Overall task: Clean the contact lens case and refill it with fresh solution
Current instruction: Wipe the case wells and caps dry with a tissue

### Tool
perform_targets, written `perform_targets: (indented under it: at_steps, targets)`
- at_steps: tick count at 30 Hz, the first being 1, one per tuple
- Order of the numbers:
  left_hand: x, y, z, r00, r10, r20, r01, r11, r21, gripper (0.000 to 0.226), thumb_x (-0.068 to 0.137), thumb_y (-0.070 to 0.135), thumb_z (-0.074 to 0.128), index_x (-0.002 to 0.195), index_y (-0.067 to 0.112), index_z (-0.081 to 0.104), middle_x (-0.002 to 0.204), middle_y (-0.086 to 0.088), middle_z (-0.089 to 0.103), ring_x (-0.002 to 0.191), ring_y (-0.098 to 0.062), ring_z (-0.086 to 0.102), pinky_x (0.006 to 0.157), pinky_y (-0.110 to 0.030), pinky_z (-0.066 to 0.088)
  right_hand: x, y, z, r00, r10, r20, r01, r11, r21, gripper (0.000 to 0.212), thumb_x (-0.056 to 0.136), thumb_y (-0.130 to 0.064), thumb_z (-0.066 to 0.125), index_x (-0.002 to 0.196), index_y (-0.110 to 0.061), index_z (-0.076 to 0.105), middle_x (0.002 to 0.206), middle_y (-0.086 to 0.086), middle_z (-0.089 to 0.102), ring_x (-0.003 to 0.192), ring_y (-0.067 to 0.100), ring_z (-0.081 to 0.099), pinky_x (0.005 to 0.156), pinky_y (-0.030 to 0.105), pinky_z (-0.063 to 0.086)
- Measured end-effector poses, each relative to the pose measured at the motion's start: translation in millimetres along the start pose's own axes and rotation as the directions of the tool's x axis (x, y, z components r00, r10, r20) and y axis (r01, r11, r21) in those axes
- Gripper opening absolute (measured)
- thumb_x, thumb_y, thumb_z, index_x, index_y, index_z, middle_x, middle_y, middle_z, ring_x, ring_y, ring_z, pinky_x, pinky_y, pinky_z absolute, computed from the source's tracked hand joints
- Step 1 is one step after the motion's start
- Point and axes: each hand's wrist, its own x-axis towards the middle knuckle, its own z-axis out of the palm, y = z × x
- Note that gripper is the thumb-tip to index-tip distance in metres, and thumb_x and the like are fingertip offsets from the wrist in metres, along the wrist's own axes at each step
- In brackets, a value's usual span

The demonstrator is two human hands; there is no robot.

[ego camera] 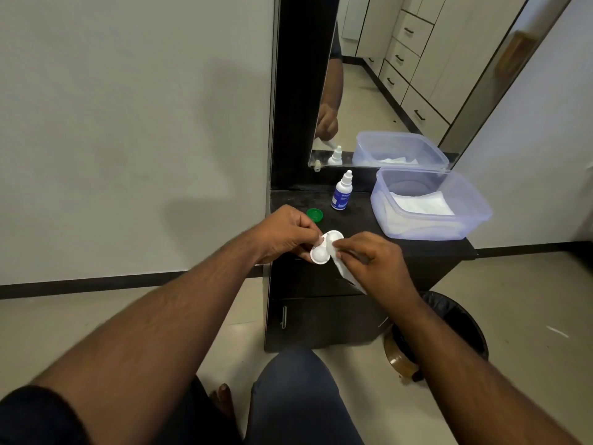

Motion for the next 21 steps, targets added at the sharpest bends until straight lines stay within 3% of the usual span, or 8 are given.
perform_targets:
  at_steps: [2, 6, 13, 17, 21]
  targets:
    - [-1, 0, 0, 1.0, 0.016, 0.005, -0.016, 1.0, 0.01, 0.01, 0.082, -0.002, 0.066, 0.088, -0.003, 0.074, 0.081, -0.01, 0.074, 0.071, -0.02, 0.071, 0.068, -0.03, 0.06, -1, -3, 4, 0.997, -0.08, 0.009, 0.08, 0.992, -0.096, 0.017, 0.079, -0.013, 0.07, 0.094, -0.008, 0.074, 0.083, 0.009, 0.067, 0.071, 0.022, 0.064, 0.061, 0.034, 0.054]
    - [-2, 0, 0, 0.999, 0.037, -0.006, -0.037, 0.999, 0.028, 0.01, 0.082, -0.004, 0.064, 0.084, -0.002, 0.074, 0.076, -0.008, 0.073, 0.067, -0.017, 0.07, 0.064, -0.026, 0.058, -4, -9, 8, 0.98, -0.161, 0.114, 0.19, 0.925, -0.329, 0.021, 0.079, -0.017, 0.07, 0.1, -0.012, 0.072, 0.083, 0.007, 0.063, 0.069, 0.024, 0.06, 0.047, 0.034, 0.049]
    - [0, 1, -2, 0.998, 0.02, 0.057, -0.026, 0.994, 0.107, 0.01, 0.083, 0.0, 0.064, 0.087, -0.004, 0.073, 0.082, -0.011, 0.072, 0.07, -0.016, 0.07, 0.063, -0.024, 0.057, 2, -16, 7, 0.957, -0.183, 0.225, 0.267, 0.858, -0.438, 0.015, 0.077, -0.019, 0.073, 0.088, -0.009, 0.07, 0.077, 0.008, 0.06, 0.06, 0.023, 0.056, 0.04, 0.032, 0.045]
    - [0, -1, -3, 0.999, 0.02, 0.026, -0.021, 0.999, 0.029, 0.008, 0.083, -0.002, 0.065, 0.086, -0.005, 0.072, 0.077, -0.01, 0.073, 0.068, -0.017, 0.069, 0.06, -0.024, 0.057, -4, -18, 12, 0.981, -0.101, 0.165, 0.16, 0.904, -0.397, 0.01, 0.074, -0.015, 0.075, 0.079, -0.011, 0.069, 0.075, 0.005, 0.06, 0.058, 0.02, 0.056, 0.045, 0.025, 0.035]
    - [0, -1, -3, 0.999, 0.021, 0.041, -0.021, 1.0, 0.012, 0.01, 0.083, -0.003, 0.065, 0.088, -0.007, 0.072, 0.078, -0.011, 0.073, 0.069, -0.017, 0.07, 0.063, -0.025, 0.058, -3, -20, 19, 0.999, 0.043, 0.01, -0.041, 0.981, -0.19, 0.013, 0.079, -0.019, 0.065, 0.082, -0.01, 0.073, 0.074, 0.004, 0.06, 0.063, 0.018, 0.058, 0.053, 0.026, 0.044]
